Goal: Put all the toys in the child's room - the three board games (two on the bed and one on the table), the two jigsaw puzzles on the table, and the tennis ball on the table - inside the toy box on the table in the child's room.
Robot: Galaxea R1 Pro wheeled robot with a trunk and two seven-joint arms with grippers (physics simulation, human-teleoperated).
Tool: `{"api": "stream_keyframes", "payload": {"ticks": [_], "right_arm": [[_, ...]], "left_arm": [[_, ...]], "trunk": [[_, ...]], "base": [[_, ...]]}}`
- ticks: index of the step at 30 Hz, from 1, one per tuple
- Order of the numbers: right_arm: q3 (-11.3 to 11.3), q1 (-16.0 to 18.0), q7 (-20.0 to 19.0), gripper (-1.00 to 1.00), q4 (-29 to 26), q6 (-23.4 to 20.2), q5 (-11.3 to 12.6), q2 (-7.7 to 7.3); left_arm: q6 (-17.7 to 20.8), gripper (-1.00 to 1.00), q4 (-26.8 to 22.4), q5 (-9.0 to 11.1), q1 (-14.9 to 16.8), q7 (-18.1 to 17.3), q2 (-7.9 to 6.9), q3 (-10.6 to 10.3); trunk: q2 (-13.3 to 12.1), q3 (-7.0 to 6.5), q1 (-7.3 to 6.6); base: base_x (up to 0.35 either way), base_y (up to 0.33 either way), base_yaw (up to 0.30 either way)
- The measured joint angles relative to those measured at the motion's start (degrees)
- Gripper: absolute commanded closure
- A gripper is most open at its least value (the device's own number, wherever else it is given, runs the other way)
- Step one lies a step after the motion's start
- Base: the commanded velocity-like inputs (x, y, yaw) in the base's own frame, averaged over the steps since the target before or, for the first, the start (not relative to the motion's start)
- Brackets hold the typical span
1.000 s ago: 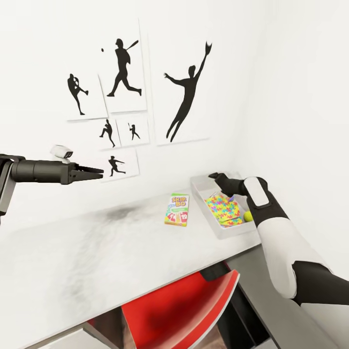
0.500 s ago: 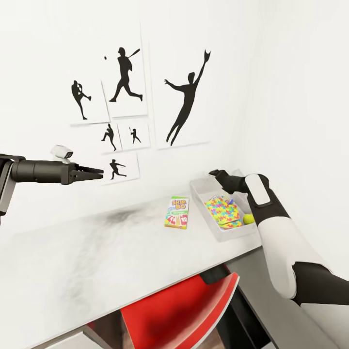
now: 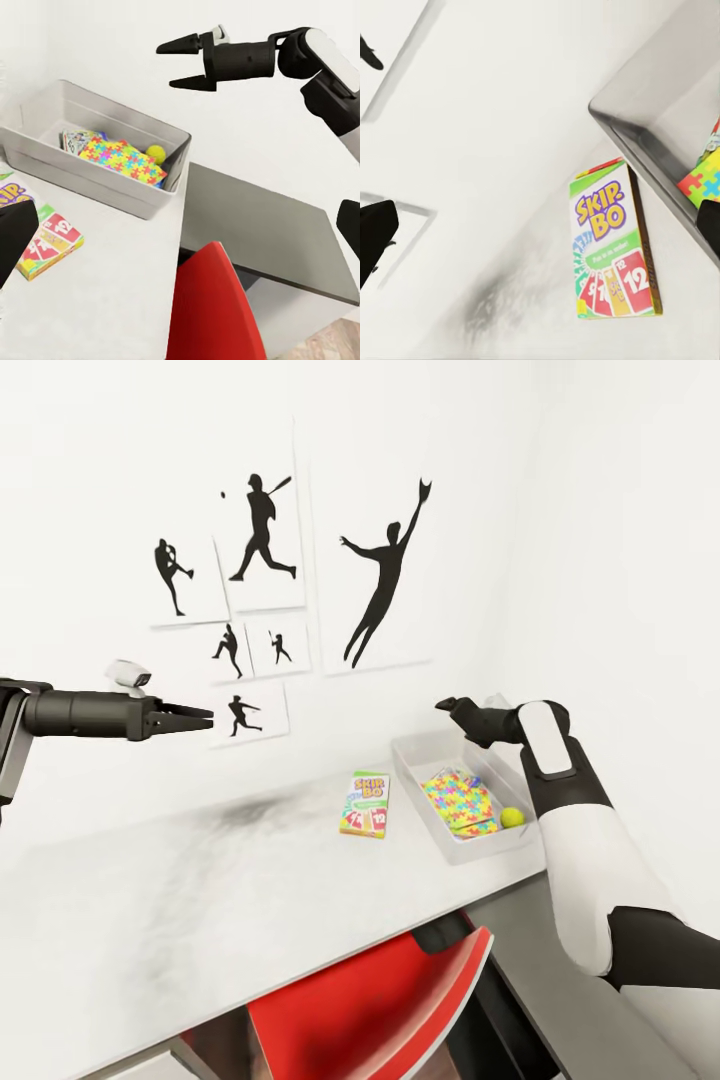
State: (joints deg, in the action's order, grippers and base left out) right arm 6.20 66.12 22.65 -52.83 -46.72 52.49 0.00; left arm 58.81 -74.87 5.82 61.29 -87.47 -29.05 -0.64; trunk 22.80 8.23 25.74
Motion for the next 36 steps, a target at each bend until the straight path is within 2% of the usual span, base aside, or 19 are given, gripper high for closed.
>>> {"api": "stream_keyframes", "payload": {"ticks": [9,14,15,20,24,28,31,36], "right_arm": [[0.0,0.0,0.1,-1.0,-0.2,-0.8,0.5,-0.15],[0.1,0.0,0.1,-1.0,-0.2,-1.7,1.9,-0.29],[0.8,0.0,0.1,-1.0,-0.2,-2.6,3.0,-0.34],[1.0,0.0,0.2,-1.0,-0.2,-3.0,3.4,-0.51],[1.0,0.0,0.2,-1.0,-0.2,-4.6,3.4,-0.59],[0.9,-0.1,0.3,-1.0,-0.2,-6.4,3.4,-0.66],[0.5,-0.1,0.4,-1.0,-0.3,-9.2,3.0,-0.54],[0.6,-0.1,1.7,-1.0,-0.4,-11.9,3.0,-0.6]], "left_arm": [[0.0,-1.0,0.1,0.0,0.0,1.7,0.07,-0.1],[0.0,-1.0,0.2,0.0,0.0,1.9,0.09,-0.3],[0.0,-1.0,0.2,-0.1,0.0,2.0,0.44,-0.4],[-0.3,-1.0,0.6,-0.1,0.0,2.0,0.62,-0.4],[-0.5,-1.0,0.8,-0.1,0.0,2.0,0.95,-1.0],[-0.6,-1.0,1.0,0.0,0.0,2.1,1.11,-2.6],[-0.6,-1.0,1.5,0.1,-0.1,2.1,1.14,-3.0],[-0.6,-1.0,5.1,0.1,-0.1,2.4,1.18,-3.0]], "trunk": [[0.0,-0.43,0.0],[0.0,-0.45,0.0],[0.0,-0.45,0.0],[0.0,-0.45,0.0],[0.0,-0.45,0.0],[0.0,-0.45,0.0],[0.0,-0.45,0.0],[0.0,-0.45,0.0]], "base": [[0.0,0.0,0.0],[0.0,0.0,0.0],[0.0,0.0,0.0],[0.0,0.0,0.0],[0.0,0.0,0.0],[0.0,0.0,0.0],[0.0,0.0,0.0],[0.0,0.0,0.0]]}}
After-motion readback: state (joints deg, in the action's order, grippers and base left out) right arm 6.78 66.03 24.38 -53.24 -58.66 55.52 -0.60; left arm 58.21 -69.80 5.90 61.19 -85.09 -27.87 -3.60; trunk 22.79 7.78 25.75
